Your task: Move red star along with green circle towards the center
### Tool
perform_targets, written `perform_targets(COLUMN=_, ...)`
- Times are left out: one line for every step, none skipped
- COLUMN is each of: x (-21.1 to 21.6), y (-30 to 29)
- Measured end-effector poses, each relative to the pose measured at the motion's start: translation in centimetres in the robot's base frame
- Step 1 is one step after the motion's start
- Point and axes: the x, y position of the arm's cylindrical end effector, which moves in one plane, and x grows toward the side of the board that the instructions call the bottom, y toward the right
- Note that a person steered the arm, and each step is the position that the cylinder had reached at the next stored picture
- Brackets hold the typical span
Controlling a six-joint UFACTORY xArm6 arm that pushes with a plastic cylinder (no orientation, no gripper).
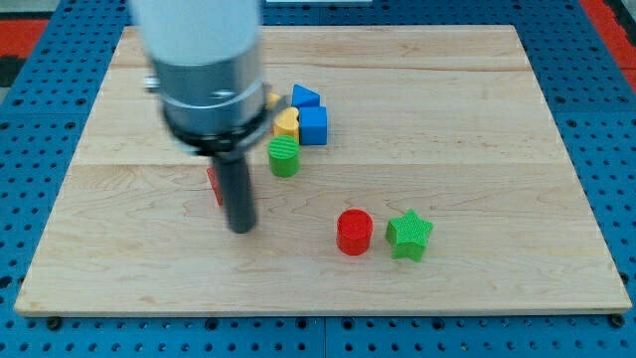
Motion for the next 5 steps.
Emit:
perform_targets(x=-2.7, y=-1.7)
perform_targets(x=-5.8, y=-2.7)
perform_targets(x=-6.4, y=-2.4)
perform_targets(x=-6.2, y=-0.6)
perform_targets(x=-6.6, y=1.1)
